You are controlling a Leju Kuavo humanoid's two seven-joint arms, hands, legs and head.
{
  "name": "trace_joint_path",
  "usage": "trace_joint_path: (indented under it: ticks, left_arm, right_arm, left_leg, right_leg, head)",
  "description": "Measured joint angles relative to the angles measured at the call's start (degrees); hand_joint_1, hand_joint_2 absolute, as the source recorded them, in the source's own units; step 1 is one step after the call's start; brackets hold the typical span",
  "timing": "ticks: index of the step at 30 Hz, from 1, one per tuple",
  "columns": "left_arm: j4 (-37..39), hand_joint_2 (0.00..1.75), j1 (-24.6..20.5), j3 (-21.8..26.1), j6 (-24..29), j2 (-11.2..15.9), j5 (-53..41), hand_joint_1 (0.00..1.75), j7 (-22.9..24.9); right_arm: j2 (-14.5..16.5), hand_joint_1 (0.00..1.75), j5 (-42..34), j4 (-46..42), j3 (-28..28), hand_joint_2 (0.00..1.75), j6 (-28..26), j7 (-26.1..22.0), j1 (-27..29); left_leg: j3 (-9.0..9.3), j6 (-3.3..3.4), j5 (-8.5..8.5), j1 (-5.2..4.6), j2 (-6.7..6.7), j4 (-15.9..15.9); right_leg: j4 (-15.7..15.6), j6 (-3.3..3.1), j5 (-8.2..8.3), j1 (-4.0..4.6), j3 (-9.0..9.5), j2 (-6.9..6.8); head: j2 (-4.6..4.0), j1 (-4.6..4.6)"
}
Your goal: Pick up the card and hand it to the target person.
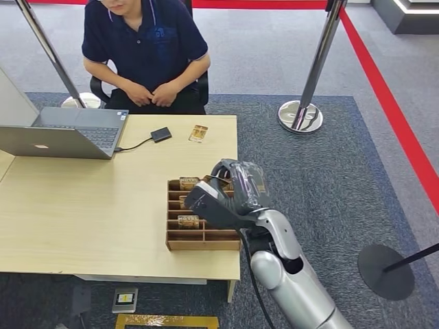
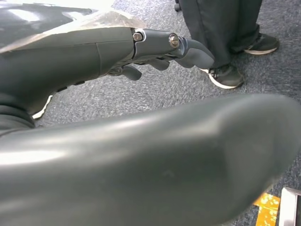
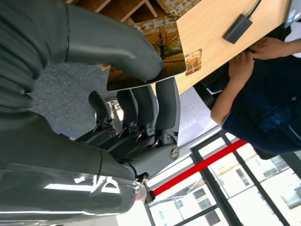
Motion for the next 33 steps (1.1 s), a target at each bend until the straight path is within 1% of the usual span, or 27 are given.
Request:
trace_joint_path:
  ticks: [4, 7, 18, 21, 27, 33]
  left_arm:
    - [0.0, 0.0, -0.03, 0.0, 0.0, -0.09, -0.31, 0.0, 0.17]
    - [0.0, 0.0, -0.12, -0.01, -0.05, -0.17, -0.81, 0.0, 0.3]
    - [0.0, 0.0, -0.75, -0.07, -0.26, -0.61, -1.34, 0.0, 0.32]
    - [0.0, 0.0, -0.81, -0.07, -0.58, -0.65, -1.63, 0.0, 0.34]
    - [0.0, 0.0, -0.94, -0.34, -1.08, -0.7, -2.01, 0.0, 0.58]
    - [0.0, 0.0, -1.12, -0.44, -1.07, -0.75, -1.67, 0.0, 0.72]
  right_arm:
    - [0.2, 1.37, -0.18, 0.48, 0.25, 1.75, -0.07, -0.04, -1.46]
    - [0.93, 1.38, 0.0, 2.02, 0.44, 1.75, -0.46, 0.14, -3.37]
    - [7.11, 1.37, 2.25, 12.75, 1.35, 1.75, -1.75, 1.8, -13.46]
    - [8.42, 1.34, 2.64, 14.82, 1.48, 1.75, -2.36, 2.21, -15.35]
    - [10.58, 1.4, 4.38, 18.89, 1.92, 1.75, -3.49, 3.05, -18.8]
    - [12.65, 1.35, 5.92, 24.47, 2.41, 1.75, -4.97, 3.08, -21.86]
  left_leg:
    - [0.0, 0.0, 0.0, 0.0, 0.0, 0.0]
    - [0.0, 0.0, 0.0, 0.0, 0.0, 0.0]
    - [-0.01, -0.05, 0.06, 0.0, 0.01, 0.0]
    - [-0.02, -0.05, 0.07, 0.0, 0.01, 0.0]
    - [-0.01, -0.05, 0.07, 0.0, 0.01, 0.0]
    - [-0.01, -0.05, 0.07, 0.01, 0.01, 0.0]
  right_leg:
    - [0.0, 0.0, 0.0, 0.0, 0.0, 0.0]
    - [0.01, 0.0, 0.01, 0.0, 0.0, 0.0]
    - [0.06, -0.03, 0.05, 0.01, -0.03, 0.0]
    - [0.06, -0.03, 0.05, 0.01, -0.03, 0.0]
    - [0.06, -0.03, 0.06, 0.01, -0.03, 0.0]
    - [0.06, -0.03, 0.06, 0.01, -0.03, 0.0]
  head:
    - [0.0, 0.01]
    - [0.0, 0.01]
    - [0.0, 0.0]
    - [0.0, 0.0]
    - [0.0, 0.0]
    - [0.0, 0.0]
